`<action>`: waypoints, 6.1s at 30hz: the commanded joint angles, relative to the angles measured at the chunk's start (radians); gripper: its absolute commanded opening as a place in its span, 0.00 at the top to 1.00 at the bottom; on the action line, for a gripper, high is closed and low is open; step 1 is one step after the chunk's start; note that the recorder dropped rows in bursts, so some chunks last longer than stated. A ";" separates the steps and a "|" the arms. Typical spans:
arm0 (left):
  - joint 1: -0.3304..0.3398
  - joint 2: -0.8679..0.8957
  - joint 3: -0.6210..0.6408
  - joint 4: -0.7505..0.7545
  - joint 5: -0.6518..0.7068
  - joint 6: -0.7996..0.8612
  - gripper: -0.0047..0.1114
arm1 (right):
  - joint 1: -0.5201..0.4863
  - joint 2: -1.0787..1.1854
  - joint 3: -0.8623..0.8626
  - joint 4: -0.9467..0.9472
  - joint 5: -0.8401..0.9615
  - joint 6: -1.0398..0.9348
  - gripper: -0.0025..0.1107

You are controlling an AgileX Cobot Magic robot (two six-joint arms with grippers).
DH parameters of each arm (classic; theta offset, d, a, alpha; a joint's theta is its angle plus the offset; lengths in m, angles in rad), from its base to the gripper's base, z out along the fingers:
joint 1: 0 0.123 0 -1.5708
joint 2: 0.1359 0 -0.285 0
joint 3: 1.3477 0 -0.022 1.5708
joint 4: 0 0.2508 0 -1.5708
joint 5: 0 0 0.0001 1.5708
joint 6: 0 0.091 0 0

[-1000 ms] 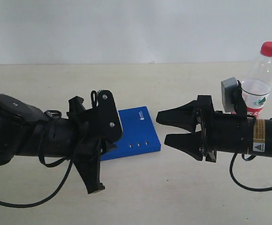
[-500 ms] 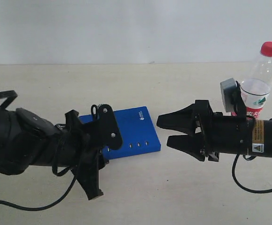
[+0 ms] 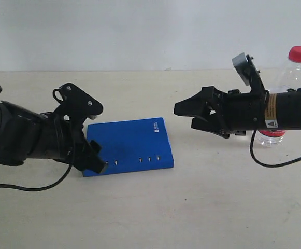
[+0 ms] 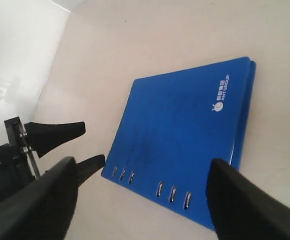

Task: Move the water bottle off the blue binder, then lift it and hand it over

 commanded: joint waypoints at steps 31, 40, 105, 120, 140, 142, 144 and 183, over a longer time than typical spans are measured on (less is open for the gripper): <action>0.118 0.063 -0.010 0.042 0.390 0.026 0.45 | 0.146 0.446 -0.322 -0.233 -0.320 0.106 0.41; 0.118 0.063 -0.010 0.024 0.255 -0.061 0.45 | 0.156 0.446 -0.421 -0.269 -0.320 0.211 0.41; 0.311 0.215 -0.129 0.074 0.817 -0.277 0.56 | 0.002 0.400 -0.566 -0.422 -0.320 0.417 0.56; 0.225 0.200 -0.112 -0.080 0.759 -0.248 0.52 | 0.002 0.341 -0.566 -0.422 -0.243 0.388 0.56; 0.225 0.200 -0.117 -0.103 0.765 -0.297 0.43 | -0.030 0.405 -0.566 -0.422 0.140 0.321 0.41; 0.225 0.200 -0.117 -0.103 0.765 -0.297 0.43 | -0.053 0.412 -0.566 -0.422 0.144 0.323 0.41; 0.225 0.200 -0.117 -0.103 0.765 -0.297 0.43 | -0.073 0.424 -0.566 -0.422 0.115 0.342 0.41; 0.225 -0.082 -0.126 0.133 0.590 -0.297 0.69 | 0.125 0.467 -0.565 -0.422 -0.320 0.253 0.98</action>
